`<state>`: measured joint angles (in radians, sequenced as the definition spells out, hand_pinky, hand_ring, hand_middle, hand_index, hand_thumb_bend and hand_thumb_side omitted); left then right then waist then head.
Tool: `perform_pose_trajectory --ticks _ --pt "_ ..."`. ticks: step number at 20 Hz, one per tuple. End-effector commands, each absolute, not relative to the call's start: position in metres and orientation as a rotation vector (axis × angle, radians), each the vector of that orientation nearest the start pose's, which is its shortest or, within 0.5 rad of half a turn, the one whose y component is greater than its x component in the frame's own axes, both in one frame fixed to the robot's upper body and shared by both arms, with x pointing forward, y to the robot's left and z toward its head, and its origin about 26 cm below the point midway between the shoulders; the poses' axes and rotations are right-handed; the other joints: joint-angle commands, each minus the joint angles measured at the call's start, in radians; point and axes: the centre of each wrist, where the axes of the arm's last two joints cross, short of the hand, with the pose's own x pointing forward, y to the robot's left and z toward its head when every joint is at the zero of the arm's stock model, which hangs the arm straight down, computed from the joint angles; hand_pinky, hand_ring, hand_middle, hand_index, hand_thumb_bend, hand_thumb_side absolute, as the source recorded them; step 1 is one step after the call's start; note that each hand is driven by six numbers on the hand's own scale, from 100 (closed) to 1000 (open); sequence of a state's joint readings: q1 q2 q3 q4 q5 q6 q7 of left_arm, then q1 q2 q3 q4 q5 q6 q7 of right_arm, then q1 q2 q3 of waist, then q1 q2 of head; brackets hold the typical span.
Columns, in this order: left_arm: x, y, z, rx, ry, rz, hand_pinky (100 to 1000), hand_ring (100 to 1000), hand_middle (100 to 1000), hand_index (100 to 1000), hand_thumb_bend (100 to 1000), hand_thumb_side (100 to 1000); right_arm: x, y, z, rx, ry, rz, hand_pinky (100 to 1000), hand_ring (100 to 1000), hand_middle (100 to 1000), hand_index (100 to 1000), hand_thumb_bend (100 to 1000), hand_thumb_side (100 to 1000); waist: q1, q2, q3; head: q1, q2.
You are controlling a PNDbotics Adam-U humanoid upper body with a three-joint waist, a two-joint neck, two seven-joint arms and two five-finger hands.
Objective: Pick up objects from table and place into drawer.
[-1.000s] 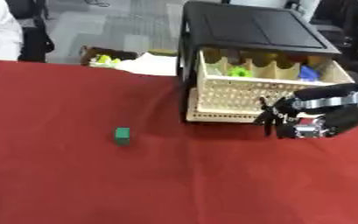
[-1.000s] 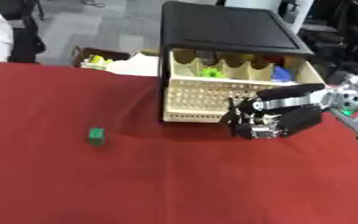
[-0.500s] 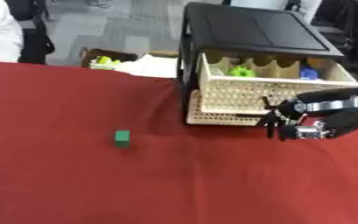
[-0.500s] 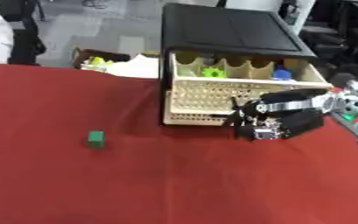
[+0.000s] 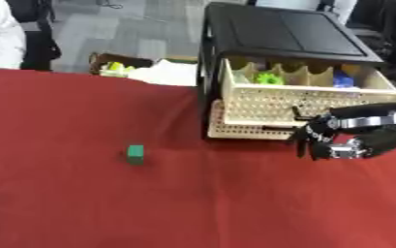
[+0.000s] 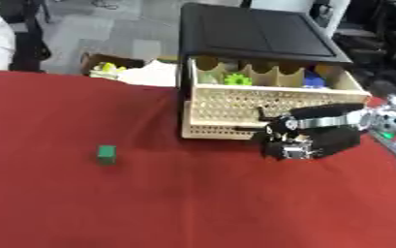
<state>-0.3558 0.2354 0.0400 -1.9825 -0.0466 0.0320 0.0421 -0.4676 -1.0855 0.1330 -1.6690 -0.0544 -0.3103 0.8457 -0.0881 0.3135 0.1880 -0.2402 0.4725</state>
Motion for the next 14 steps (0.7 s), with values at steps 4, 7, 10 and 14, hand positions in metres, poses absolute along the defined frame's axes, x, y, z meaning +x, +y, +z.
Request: perform_pose_trajectory --ticks 4,7,10,14 --pt "0.306 0.25 0.217 0.194 -2.335 -0.255 547 604 580 762 100 1000 0.327 -0.384 0.308 -0.291 -1.453 1.938 378 608 679 933 100 1000 0.003 -0.012 0.005 -0.003 -0.015" --pt "0.306 0.25 0.218 0.192 -2.336 -0.26 548 604 580 761 100 1000 0.327 -0.385 0.311 -0.294 -1.461 1.933 381 609 681 933 100 1000 0.001 -0.01 0.007 -0.001 -0.019" --pt "0.306 0.25 0.218 0.192 -2.339 -0.264 548 604 580 761 100 1000 0.328 -0.387 0.312 -0.304 -1.466 1.922 383 610 681 934 100 1000 -0.002 -0.006 0.012 -0.001 -0.026" --pt "0.306 0.25 0.219 0.197 -2.341 -0.265 548 603 579 759 100 1000 0.33 -0.395 0.31 -0.325 -1.46 1.892 382 608 681 932 100 1000 -0.004 0.001 0.02 -0.002 -0.037"
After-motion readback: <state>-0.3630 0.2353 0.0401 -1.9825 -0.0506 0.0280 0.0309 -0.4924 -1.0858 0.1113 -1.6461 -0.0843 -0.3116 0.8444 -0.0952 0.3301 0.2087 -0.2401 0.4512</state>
